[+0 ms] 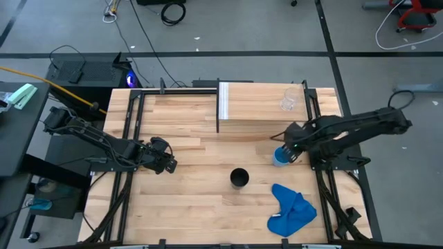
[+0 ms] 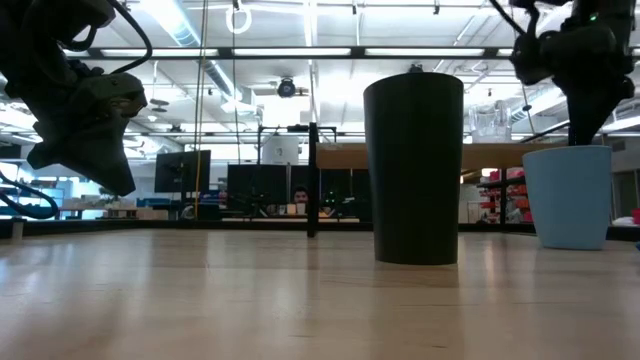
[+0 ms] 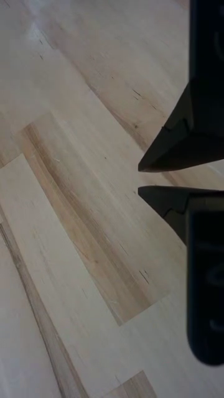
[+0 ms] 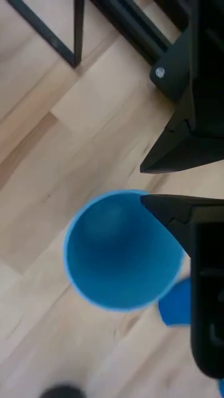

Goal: Stack small to large cups/mugs on shelf
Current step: Put the blue cup on the shelf

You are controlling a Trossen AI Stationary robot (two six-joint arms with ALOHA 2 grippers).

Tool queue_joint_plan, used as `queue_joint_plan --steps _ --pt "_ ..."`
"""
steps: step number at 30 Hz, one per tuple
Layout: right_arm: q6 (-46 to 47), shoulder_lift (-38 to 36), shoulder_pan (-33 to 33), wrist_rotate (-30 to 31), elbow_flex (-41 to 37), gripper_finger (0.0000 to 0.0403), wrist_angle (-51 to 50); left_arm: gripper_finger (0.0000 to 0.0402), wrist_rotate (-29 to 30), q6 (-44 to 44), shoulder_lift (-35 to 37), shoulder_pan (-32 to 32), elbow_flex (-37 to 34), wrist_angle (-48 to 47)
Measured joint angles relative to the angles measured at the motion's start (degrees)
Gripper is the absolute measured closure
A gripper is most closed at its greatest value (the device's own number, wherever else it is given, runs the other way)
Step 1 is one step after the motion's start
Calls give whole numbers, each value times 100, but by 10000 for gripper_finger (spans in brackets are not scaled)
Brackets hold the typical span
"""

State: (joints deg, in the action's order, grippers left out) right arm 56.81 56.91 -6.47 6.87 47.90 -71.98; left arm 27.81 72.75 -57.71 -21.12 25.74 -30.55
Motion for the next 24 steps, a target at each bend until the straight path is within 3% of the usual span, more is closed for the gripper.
queue_joint_plan --steps 8,24 --pt "-163 544 -21 77 0 330 314 345 0 0 0 -1 0 0" --pt "-176 935 -21 188 9 330 355 351 0 0 2 0 -2 0"
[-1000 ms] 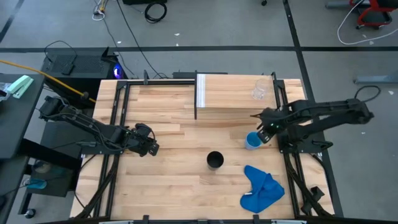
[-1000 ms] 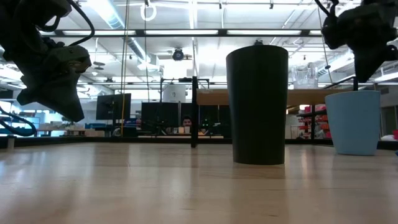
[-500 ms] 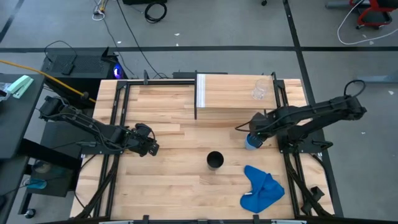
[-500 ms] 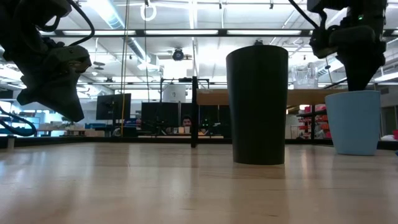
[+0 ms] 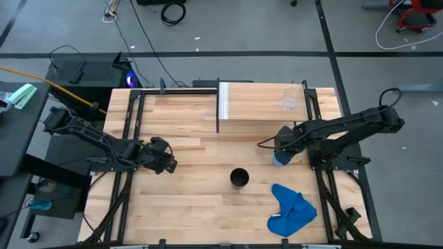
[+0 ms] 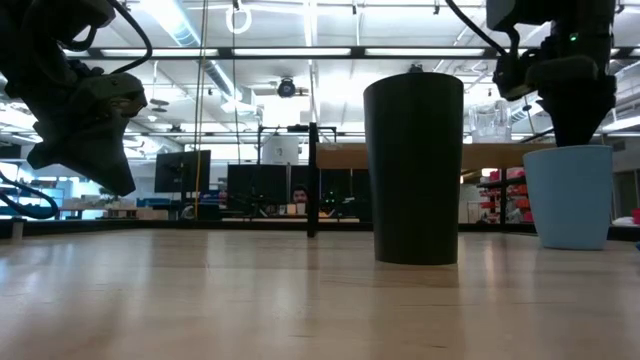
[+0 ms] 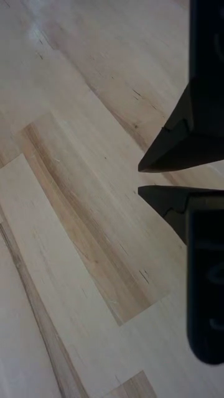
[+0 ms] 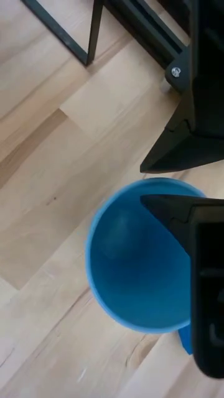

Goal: Stack small to large cups/mugs on shelf
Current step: Put the blue cup on the shelf

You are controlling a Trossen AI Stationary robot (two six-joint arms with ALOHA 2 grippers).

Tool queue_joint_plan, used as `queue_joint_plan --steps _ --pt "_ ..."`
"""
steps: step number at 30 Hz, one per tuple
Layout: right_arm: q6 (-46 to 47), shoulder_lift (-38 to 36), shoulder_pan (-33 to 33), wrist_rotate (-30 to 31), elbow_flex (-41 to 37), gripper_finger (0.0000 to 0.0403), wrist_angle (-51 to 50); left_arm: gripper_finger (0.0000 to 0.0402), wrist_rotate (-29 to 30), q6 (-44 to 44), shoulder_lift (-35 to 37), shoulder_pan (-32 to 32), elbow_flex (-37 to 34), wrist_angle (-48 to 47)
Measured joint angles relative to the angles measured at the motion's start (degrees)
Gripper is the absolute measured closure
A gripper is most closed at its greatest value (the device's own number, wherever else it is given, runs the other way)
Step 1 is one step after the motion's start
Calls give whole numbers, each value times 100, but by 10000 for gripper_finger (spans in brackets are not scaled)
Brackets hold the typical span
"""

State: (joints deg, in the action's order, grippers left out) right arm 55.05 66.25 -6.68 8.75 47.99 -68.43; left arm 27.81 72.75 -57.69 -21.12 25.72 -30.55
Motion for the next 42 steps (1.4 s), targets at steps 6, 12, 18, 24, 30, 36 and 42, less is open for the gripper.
queue_joint_plan --steps 6,12,18,24,30,36,42 --pt "-114 252 0 1 0 330 1 345 0 0 -1 0 1 2" --pt "-200 508 0 1 -2 330 134 340 0 0 -1 2 2 6" --pt "-173 532 4 -1 -3 338 208 347 0 0 -2 1 2 11" --pt "-166 516 4 -31 7 389 239 350 0 0 0 0 0 11" --pt "-208 458 7 -125 14 392 249 343 0 0 0 2 0 11" --pt "-421 263 -33 -305 738 398 -42 340 0 0 -1 1 1 20" --pt "-752 412 -15 -81 2591 400 -1235 348 0 0 -2 2 1 33"
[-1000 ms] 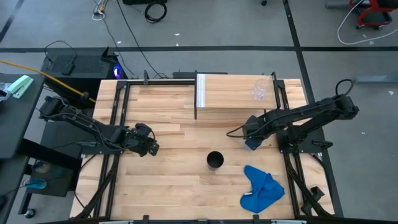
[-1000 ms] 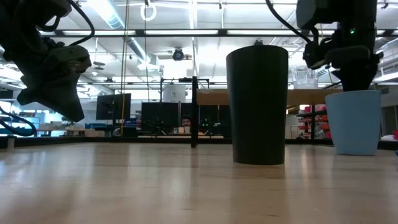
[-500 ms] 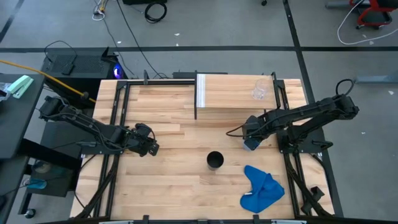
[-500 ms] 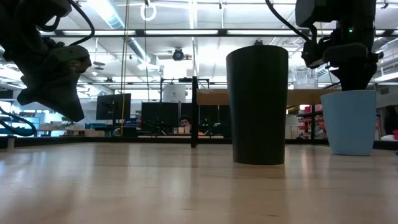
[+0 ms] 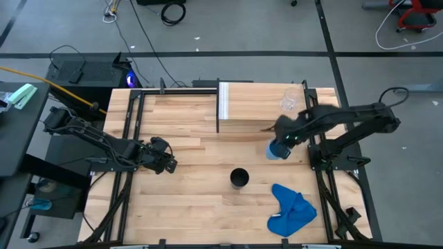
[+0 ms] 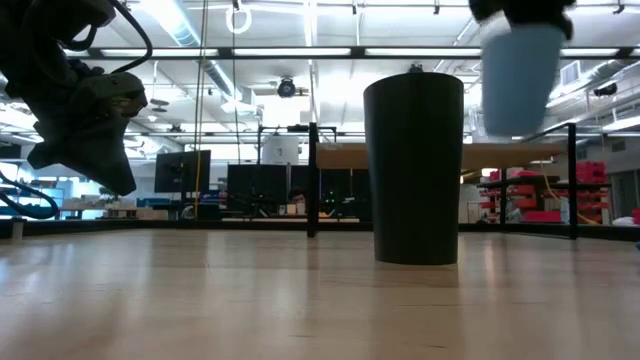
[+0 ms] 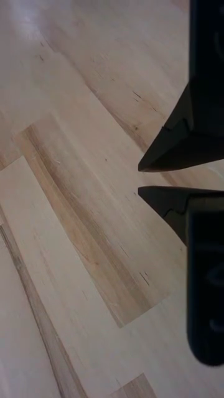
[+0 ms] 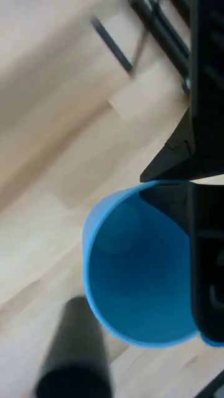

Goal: Stack small to large cups/mugs on shelf
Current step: Put the blue cup on the shelf

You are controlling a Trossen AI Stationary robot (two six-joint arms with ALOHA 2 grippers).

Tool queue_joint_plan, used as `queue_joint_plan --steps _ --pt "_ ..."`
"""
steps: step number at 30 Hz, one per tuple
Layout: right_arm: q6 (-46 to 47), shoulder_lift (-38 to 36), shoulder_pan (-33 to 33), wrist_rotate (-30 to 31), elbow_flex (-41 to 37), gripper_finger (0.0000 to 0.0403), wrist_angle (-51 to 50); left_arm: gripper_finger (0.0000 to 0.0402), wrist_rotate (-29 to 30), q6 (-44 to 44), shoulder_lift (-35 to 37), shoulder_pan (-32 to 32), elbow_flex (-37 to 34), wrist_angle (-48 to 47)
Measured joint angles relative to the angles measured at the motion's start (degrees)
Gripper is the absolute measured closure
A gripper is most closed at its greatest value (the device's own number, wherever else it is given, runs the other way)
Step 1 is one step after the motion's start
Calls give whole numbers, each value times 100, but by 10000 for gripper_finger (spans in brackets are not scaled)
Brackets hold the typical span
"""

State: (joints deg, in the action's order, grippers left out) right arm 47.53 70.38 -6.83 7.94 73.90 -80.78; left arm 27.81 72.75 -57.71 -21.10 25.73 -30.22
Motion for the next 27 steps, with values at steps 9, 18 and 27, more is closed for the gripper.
queue_joint_plan --steps 9,18,27 --pt "-656 547 812 785 2866 400 -942 341 0 0 2 0 1 2" --pt "-2197 1394 2934 836 4506 400 -919 348 0 0 2 -1 1 75" --pt "-2995 2316 4333 -102 4738 400 -928 346 0 0 2 0 1 116"
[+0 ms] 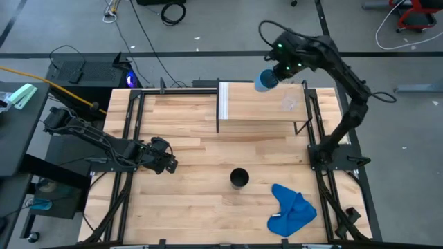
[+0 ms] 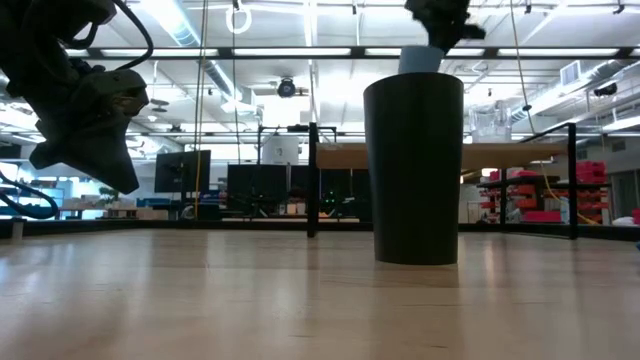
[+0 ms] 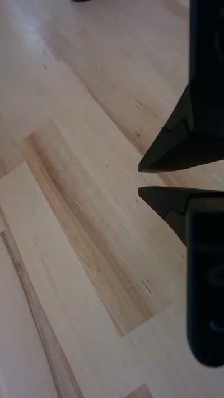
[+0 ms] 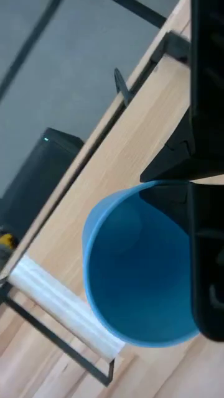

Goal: Stack small to large cups/mugs on shelf
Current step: Put the blue cup on the shelf

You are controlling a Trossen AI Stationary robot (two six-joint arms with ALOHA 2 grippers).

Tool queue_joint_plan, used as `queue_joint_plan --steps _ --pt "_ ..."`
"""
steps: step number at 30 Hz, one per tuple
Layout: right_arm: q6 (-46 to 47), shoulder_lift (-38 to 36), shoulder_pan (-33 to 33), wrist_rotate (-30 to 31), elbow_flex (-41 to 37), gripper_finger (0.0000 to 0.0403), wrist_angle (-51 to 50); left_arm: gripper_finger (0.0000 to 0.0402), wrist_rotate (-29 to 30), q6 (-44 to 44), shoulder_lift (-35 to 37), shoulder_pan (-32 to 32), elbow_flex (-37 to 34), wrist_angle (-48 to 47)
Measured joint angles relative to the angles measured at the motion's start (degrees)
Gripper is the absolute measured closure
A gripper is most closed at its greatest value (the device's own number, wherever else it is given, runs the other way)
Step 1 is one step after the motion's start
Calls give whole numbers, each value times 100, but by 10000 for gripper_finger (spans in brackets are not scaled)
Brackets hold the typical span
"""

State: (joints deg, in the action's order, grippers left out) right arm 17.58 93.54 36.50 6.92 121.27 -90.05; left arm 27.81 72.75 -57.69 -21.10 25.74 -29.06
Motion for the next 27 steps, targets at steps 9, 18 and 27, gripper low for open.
queue_joint_plan --steps 9,18,27 --pt "-238 345 12 -144 -35 400 16 347 0 0 0 0 0 15" --pt "-154 302 174 -391 -652 400 21 344 0 0 0 -2 0 17" --pt "-126 240 229 -436 -1033 400 4 345 0 0 0 0 0 22"
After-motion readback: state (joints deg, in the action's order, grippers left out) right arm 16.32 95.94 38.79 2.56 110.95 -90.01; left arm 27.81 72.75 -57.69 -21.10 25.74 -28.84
